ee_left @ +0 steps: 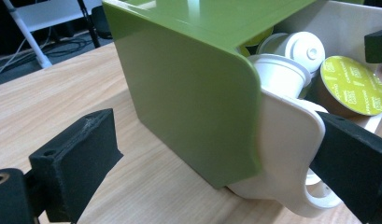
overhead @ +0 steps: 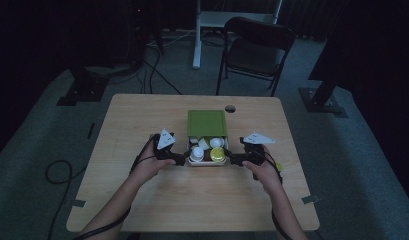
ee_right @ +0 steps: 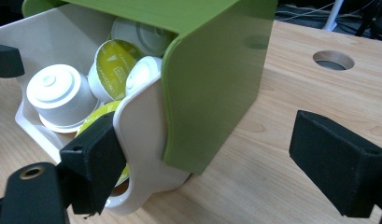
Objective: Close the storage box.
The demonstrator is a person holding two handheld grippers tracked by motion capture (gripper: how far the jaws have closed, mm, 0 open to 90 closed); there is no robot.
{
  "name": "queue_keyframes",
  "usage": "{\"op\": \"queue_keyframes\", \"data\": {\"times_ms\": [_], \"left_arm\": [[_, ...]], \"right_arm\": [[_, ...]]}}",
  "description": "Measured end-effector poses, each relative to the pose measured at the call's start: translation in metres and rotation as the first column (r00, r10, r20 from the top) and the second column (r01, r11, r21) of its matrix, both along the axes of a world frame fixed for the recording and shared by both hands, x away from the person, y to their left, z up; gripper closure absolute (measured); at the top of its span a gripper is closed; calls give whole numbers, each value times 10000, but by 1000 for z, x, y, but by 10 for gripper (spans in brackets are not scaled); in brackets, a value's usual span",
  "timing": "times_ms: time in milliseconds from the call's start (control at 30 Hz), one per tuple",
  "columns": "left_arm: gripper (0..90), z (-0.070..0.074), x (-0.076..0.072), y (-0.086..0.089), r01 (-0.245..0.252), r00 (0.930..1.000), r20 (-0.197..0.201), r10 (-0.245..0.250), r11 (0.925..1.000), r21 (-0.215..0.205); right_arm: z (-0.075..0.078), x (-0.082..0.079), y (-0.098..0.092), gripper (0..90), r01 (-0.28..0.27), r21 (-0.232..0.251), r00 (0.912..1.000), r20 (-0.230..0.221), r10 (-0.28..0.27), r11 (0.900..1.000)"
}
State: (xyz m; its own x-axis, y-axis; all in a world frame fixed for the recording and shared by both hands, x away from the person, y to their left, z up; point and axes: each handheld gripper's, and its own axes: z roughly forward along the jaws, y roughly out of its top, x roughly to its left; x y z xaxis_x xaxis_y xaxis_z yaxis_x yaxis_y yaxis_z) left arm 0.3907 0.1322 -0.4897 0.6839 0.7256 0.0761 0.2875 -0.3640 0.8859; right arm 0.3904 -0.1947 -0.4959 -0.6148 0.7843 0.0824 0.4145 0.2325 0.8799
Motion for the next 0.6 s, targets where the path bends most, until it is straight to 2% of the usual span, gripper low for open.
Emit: {"op": "queue_keyframes", "data": {"times_ms": [600], "left_arm": [[35, -3, 15, -2, -245, 9997, -10, 245, 9997, 34]], "right_arm": [[-2, 14, 3, 128, 310, 55, 9995, -84, -309, 9995]]}}
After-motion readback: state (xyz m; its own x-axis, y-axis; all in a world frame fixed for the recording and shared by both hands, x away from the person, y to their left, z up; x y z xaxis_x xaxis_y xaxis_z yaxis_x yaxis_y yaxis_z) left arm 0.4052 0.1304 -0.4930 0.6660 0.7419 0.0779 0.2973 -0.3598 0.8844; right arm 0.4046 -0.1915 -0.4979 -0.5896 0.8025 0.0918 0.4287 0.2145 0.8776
